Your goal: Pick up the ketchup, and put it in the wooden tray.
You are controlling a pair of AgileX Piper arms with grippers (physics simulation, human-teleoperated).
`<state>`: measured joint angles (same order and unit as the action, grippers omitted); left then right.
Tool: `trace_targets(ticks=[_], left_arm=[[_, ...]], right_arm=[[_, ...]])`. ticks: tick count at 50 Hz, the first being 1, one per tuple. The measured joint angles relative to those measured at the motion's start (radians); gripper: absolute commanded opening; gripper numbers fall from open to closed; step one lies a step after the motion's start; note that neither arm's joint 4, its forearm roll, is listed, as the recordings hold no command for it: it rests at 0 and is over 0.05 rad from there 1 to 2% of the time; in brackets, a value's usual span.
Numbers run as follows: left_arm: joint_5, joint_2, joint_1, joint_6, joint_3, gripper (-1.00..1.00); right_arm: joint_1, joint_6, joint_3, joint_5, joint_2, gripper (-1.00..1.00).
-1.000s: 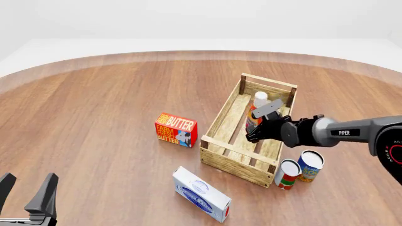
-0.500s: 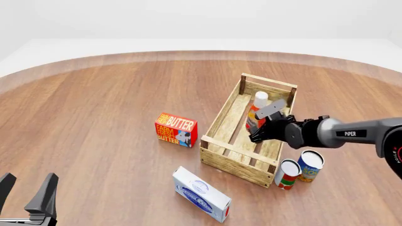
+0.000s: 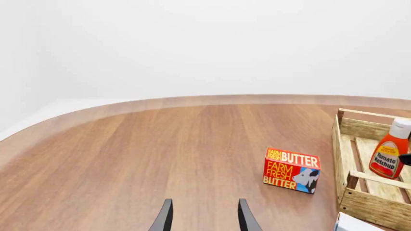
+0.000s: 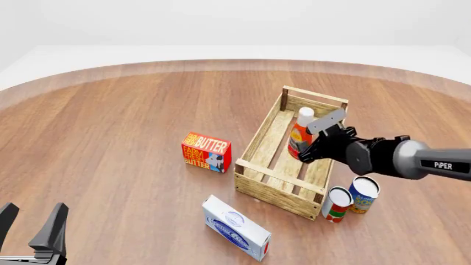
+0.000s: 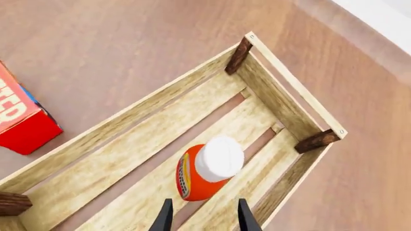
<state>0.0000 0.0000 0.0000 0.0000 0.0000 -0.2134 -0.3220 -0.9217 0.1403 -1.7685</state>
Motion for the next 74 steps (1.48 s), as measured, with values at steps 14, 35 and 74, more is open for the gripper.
trace_targets(ticks=[14, 35, 74], left_arm=[[0.0, 0.0, 0.0, 0.0, 0.0, 1.0], [0.0, 0.0, 0.0, 0.0, 0.0, 1.0], [0.0, 0.0, 0.0, 0.0, 0.0, 1.0]], right_arm=[[-0.017, 0.009, 0.054, -0.008, 0.1, 1.0], [-0.036, 0.02, 0.176, -0.049, 0.301, 1.0], [-0.001, 0.161, 0.484, -0.041, 0.649, 1.0]])
